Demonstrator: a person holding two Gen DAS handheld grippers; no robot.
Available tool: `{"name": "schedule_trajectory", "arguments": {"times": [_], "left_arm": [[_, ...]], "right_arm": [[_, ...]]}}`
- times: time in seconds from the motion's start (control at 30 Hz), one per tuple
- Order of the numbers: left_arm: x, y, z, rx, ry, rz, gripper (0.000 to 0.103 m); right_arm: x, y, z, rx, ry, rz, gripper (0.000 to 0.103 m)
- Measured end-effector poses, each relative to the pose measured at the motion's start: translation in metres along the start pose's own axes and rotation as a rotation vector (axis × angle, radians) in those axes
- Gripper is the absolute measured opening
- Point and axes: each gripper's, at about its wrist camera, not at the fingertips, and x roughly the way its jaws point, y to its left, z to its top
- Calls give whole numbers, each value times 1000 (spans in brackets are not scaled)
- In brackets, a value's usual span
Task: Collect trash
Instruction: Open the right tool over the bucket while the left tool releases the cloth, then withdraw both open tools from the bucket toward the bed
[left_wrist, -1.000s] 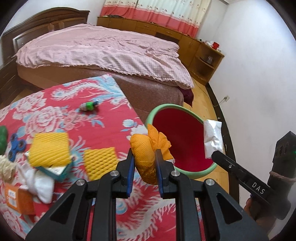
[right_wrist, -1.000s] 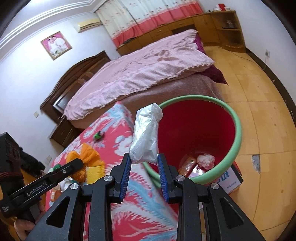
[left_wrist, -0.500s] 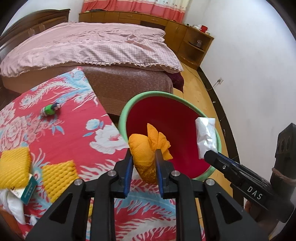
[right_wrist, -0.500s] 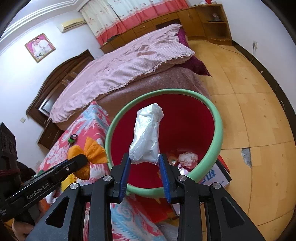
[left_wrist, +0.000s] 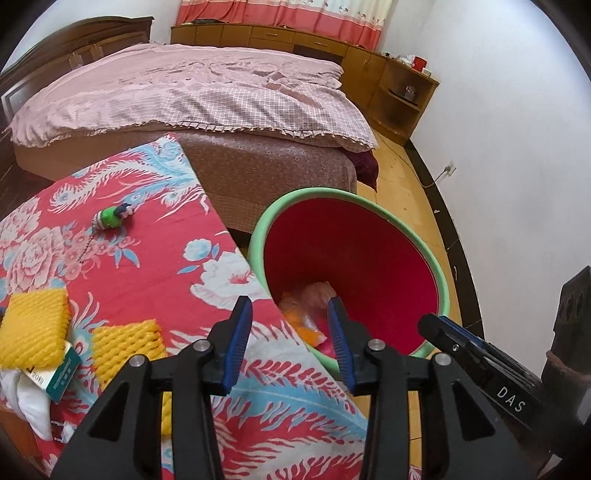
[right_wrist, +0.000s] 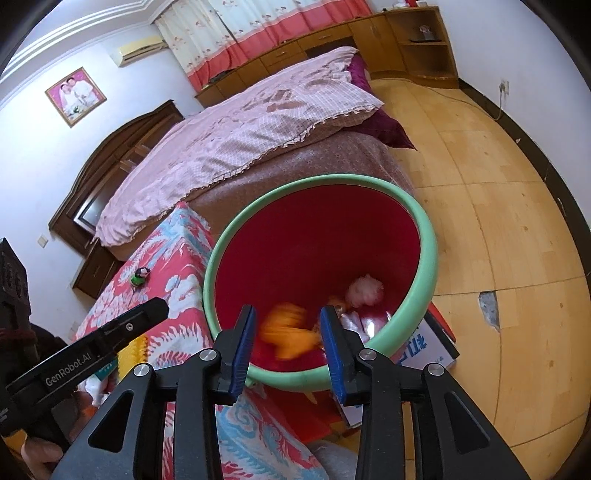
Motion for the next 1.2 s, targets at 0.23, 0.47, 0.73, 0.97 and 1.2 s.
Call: {"name": "schedule_trajectory", "arguments": {"times": [0.23,0.47,0.73,0.97,1.2], "left_arm": [[-19,12,-10,-39,-16,-2,42],[-45,34,-24,-77,-33,19,42],[-76,65,-44,-130,-62,66,44],[-103,102,-64,-213,-92,121,45],[-130,137,-82,-260,-129,205,50]], "right_arm": [[-11,6,-5,9,-9,8,44],[-23,18,-15,12,-12,19,51],[-28,42,-31,-23,10,46,57],[-28,69,-47,-79,27,58,59],[-23,98,-61,-120,51,79,64]]}}
